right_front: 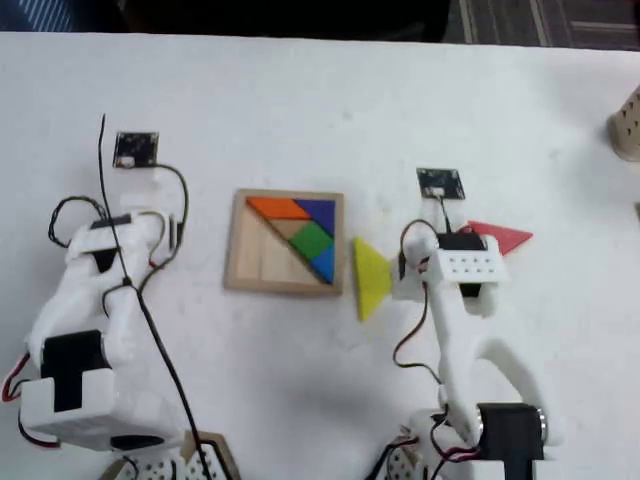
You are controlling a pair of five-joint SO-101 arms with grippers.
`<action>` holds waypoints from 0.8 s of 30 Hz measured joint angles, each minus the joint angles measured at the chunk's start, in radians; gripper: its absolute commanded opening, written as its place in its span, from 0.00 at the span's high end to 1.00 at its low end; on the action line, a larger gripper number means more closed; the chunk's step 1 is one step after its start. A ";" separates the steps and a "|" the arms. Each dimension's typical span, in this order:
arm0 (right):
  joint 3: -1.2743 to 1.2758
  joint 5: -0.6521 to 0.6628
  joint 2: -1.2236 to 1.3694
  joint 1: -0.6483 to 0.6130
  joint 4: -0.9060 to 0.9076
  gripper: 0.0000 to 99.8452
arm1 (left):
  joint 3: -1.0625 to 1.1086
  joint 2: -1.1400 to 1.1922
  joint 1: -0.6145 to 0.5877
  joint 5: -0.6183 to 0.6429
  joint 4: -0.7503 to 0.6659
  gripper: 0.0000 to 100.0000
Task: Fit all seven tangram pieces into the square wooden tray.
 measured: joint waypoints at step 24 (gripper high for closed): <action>-0.180 -0.173 0.137 -0.224 0.061 0.69 | 0.000 0.000 0.000 0.000 0.000 0.83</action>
